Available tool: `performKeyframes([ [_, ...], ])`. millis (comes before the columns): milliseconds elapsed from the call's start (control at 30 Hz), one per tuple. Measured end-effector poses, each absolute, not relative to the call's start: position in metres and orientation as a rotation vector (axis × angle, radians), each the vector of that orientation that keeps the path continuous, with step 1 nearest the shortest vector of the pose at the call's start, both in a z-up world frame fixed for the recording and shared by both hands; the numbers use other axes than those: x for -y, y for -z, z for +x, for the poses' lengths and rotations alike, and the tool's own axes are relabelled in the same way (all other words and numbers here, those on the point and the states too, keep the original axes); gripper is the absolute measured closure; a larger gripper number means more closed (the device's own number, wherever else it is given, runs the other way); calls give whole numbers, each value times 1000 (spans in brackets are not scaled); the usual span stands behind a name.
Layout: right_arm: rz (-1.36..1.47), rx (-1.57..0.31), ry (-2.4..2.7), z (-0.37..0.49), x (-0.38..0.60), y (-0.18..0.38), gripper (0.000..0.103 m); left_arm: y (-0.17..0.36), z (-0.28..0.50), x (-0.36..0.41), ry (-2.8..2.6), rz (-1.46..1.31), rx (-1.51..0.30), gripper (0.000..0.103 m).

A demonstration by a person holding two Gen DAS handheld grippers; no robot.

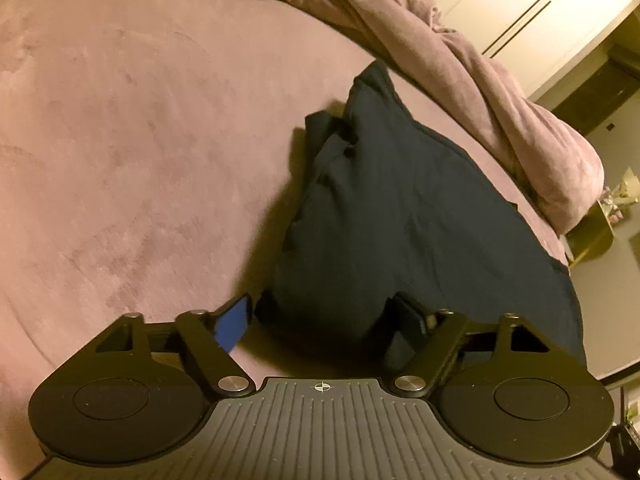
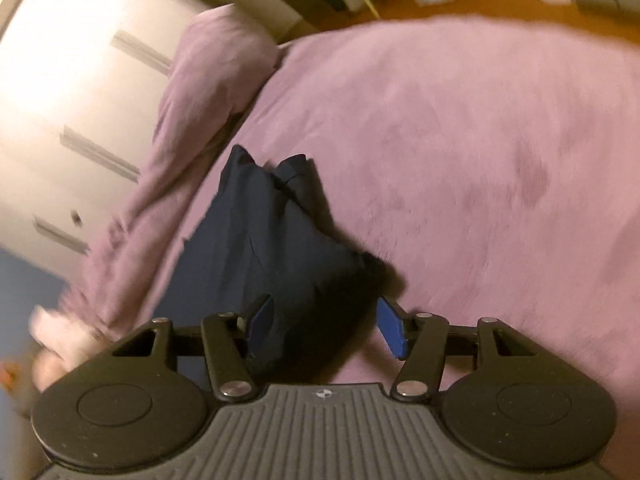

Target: Fold large clothes

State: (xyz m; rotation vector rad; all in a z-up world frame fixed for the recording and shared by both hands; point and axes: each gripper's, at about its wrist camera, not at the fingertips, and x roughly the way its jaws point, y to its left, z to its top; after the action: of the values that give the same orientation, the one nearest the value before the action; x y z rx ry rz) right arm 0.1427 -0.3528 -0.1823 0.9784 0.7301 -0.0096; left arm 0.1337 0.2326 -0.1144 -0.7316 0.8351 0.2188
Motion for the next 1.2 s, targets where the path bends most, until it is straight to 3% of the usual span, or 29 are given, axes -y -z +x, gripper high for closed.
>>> performKeyframes([
  [67,1050,-735,0,147,354,191,46,113,134,-229,-223,-714,-832,24],
  [133,1069,-742,-24,152,350,195,62,113,133,-228,-228,-691,-832,23],
  [200,1013,-737,-20,156,343,192,66,111,133,-227,-240,-668,-842,22],
  [333,723,-746,46,160,324,171,65,105,124,-232,-288,-659,-855,14],
  [533,360,-634,143,142,292,133,65,111,94,-241,-181,-834,-846,14],
  [667,307,-570,49,141,270,119,65,136,98,-252,-60,-1038,-817,11],
  [900,273,-636,-110,163,201,125,65,171,130,-268,-46,-1264,-726,11],
  [1167,76,-619,-176,189,111,146,71,176,159,-269,-78,-1315,-703,11],
  [1200,44,-610,-177,190,102,149,72,174,160,-269,-61,-1319,-680,16],
])
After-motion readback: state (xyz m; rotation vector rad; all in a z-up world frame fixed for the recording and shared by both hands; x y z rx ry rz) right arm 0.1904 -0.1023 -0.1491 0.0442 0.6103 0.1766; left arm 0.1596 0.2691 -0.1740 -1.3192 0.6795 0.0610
